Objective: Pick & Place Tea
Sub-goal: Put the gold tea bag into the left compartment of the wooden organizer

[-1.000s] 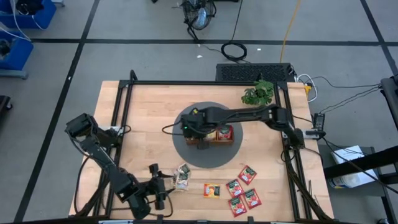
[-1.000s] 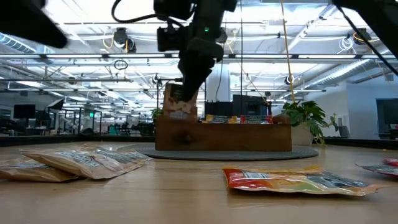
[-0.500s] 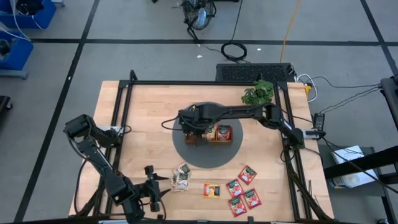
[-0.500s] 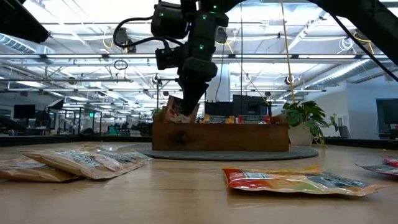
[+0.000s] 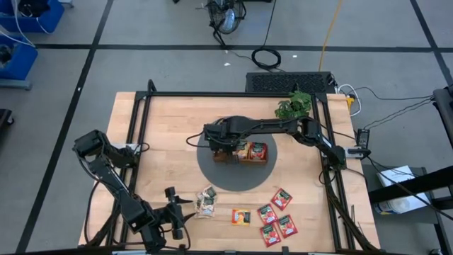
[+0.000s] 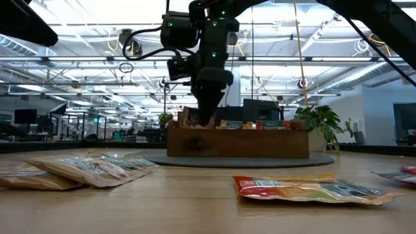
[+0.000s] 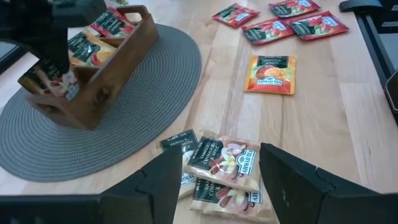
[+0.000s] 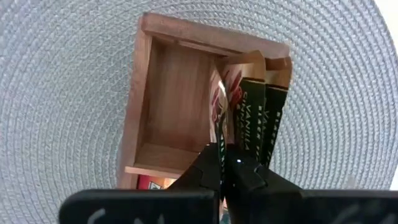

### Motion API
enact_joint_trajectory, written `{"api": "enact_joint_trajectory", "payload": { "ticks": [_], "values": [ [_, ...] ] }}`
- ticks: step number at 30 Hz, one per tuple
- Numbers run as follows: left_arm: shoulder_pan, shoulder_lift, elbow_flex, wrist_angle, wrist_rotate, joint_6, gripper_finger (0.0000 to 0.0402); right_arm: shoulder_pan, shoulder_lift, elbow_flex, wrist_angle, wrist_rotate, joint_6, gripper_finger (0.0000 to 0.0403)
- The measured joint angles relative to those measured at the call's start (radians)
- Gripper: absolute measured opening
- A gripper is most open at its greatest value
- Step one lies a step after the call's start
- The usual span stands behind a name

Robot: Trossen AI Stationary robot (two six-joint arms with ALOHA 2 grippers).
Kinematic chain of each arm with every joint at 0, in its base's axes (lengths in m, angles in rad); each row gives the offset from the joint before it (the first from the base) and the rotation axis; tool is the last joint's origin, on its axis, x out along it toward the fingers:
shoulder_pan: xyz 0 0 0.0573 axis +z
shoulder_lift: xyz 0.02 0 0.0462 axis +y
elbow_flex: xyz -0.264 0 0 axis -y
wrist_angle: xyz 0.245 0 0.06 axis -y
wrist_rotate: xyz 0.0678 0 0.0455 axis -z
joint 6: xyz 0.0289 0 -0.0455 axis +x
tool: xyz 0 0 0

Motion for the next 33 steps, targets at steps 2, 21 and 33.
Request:
{"api": "enact_joint_trajectory", "payload": {
  "ticks": [2,21,33],
  "values": [
    [0.000,0.000,0.000,0.001,-0.003,0.000,0.0214,0.000,0.010,0.000,0.002,-0.004,-0.004,0.0000],
    [0.000,0.000,0.000,-0.002,-0.004,0.007,0.0214,0.005,0.014,-0.001,0.095,-0.004,-0.046,0.0107],
    [0.007,0.000,0.000,-0.004,-0.004,0.016,0.0214,0.005,-0.052,-0.001,0.106,0.076,0.009,0.0129]
  ]
}}
